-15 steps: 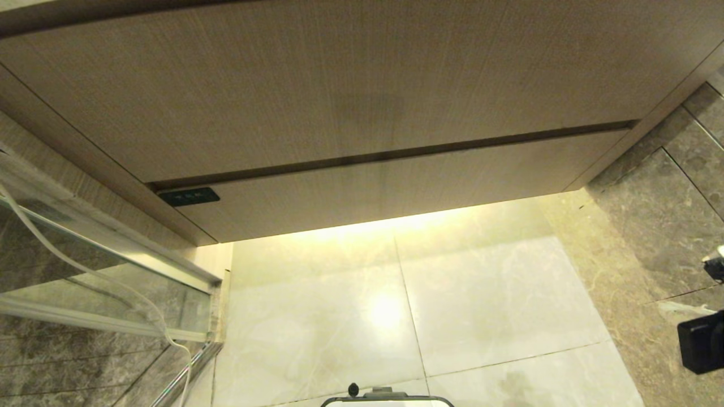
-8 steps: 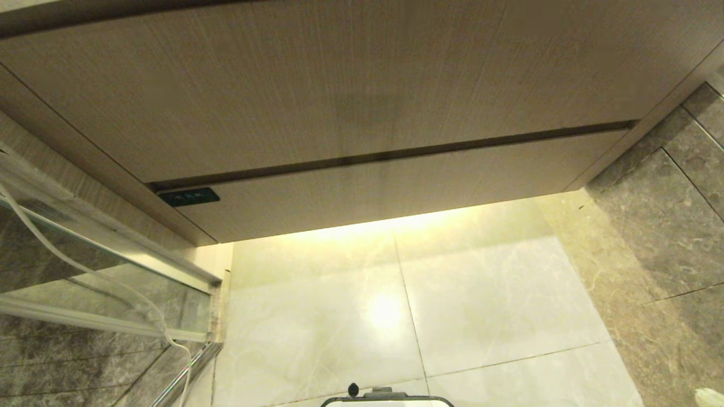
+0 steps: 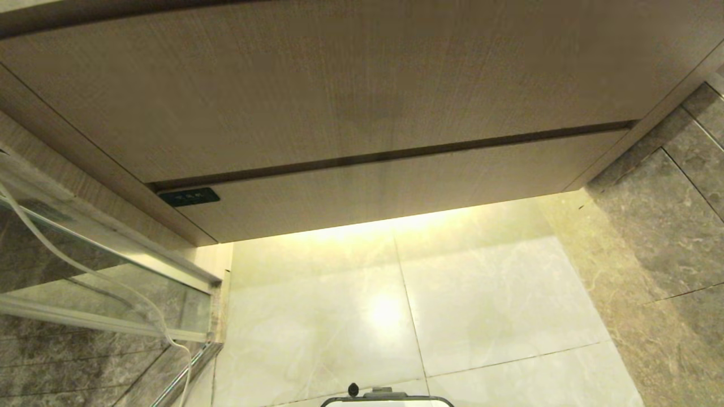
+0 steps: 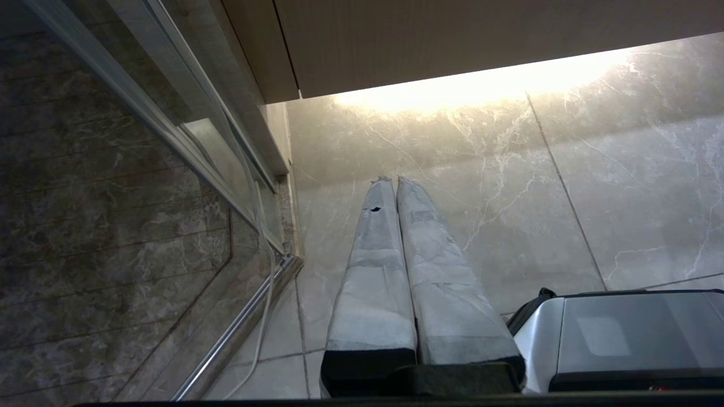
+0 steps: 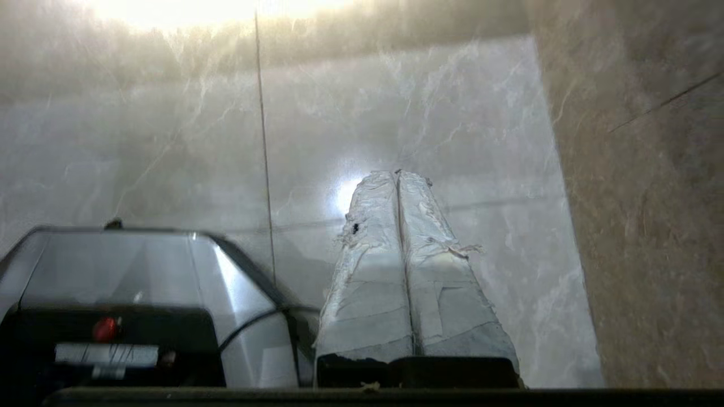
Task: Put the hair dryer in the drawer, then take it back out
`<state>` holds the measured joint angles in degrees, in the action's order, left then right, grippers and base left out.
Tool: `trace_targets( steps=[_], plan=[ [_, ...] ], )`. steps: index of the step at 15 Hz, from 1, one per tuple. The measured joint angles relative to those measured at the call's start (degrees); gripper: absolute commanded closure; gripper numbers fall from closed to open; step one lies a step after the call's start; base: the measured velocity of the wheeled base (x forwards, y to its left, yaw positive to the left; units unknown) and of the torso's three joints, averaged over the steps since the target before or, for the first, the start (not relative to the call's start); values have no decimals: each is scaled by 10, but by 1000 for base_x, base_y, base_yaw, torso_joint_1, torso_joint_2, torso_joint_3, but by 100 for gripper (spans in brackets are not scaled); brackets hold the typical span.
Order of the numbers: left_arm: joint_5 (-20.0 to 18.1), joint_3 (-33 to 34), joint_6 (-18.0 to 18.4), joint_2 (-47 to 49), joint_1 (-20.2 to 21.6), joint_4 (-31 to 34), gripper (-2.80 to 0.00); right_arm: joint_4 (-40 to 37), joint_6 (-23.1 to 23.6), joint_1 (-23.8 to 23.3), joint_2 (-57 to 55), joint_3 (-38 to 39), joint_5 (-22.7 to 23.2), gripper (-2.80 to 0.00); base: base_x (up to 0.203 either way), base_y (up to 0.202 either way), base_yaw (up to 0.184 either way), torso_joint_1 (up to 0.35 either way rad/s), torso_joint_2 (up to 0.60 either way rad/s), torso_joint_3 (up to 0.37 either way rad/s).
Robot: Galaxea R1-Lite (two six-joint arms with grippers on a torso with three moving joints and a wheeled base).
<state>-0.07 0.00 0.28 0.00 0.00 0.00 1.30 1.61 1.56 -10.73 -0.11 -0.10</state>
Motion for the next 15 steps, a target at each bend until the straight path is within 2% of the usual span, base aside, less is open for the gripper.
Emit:
trace_targets(
  steps=[2, 5, 15],
  plan=[
    [0, 0, 0, 0, 0, 0, 0, -6, -1, -8, 59, 0, 1, 0, 0, 0, 0, 0, 0, 0],
    [0, 0, 0, 0, 0, 0, 0, -12, -28, -14, 95, 1, 0, 0, 0, 0, 0, 0, 0, 0],
    [0, 0, 0, 0, 0, 0, 0, -12, -28, -15, 109, 1, -1, 0, 0, 0, 0, 0, 0, 0]
  ],
)
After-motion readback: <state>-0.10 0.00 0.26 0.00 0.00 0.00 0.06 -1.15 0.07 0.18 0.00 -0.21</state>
